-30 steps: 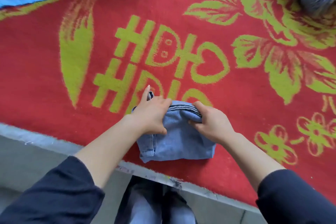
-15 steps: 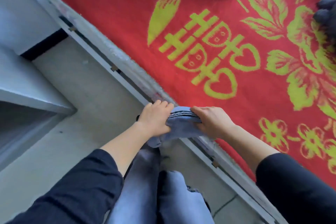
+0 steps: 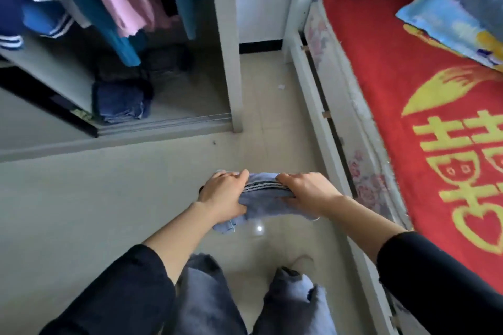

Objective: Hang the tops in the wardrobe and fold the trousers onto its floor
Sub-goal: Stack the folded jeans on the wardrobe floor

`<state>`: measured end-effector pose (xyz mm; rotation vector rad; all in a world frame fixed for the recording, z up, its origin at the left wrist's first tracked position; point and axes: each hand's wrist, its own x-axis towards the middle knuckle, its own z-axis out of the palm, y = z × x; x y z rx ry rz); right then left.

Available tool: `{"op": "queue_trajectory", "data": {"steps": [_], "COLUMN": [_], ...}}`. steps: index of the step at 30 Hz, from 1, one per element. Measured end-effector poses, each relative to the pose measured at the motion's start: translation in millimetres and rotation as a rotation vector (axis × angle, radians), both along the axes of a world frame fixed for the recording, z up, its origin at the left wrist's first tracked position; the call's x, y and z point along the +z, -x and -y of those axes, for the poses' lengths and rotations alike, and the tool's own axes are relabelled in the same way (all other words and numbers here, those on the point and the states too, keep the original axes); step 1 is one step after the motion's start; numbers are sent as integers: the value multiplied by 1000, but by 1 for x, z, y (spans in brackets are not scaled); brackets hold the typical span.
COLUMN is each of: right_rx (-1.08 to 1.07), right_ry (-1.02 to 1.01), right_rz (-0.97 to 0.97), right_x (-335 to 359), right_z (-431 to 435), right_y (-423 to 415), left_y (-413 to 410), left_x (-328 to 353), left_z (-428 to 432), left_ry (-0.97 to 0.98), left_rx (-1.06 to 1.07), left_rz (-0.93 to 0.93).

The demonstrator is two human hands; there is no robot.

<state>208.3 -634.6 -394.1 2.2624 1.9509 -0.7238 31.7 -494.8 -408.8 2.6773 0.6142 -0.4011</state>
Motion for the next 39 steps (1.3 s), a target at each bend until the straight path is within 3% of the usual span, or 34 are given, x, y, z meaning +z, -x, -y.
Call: {"op": "queue_trajectory", "data": {"steps": [8,14,19,24,31,39], "right_rx": [251,219,153,124,-13,-120], "right_ry": [27,-23,-106,-53,-33,-230], "right_rz": [-54,-36,-83,-33,39,250], "right_x": [-27,-36,-51,-98,-201,-325], "right_z": [-216,-313,-370,-435,-537,-648], "right_y": [166,209,199,169,122,56], "left_y": [190,237,240,216,149,69], "left_x": [-14,-29,-54,-101,-215,-349], "left_z": [-160,-247,-308,-380,-492,-609], "left_ry": [-101,-159,-12,122,-76,-276], "left_rx": [239,357,368,383,264,218], "left_rz": [-72,-16,45,20,63,325]}}
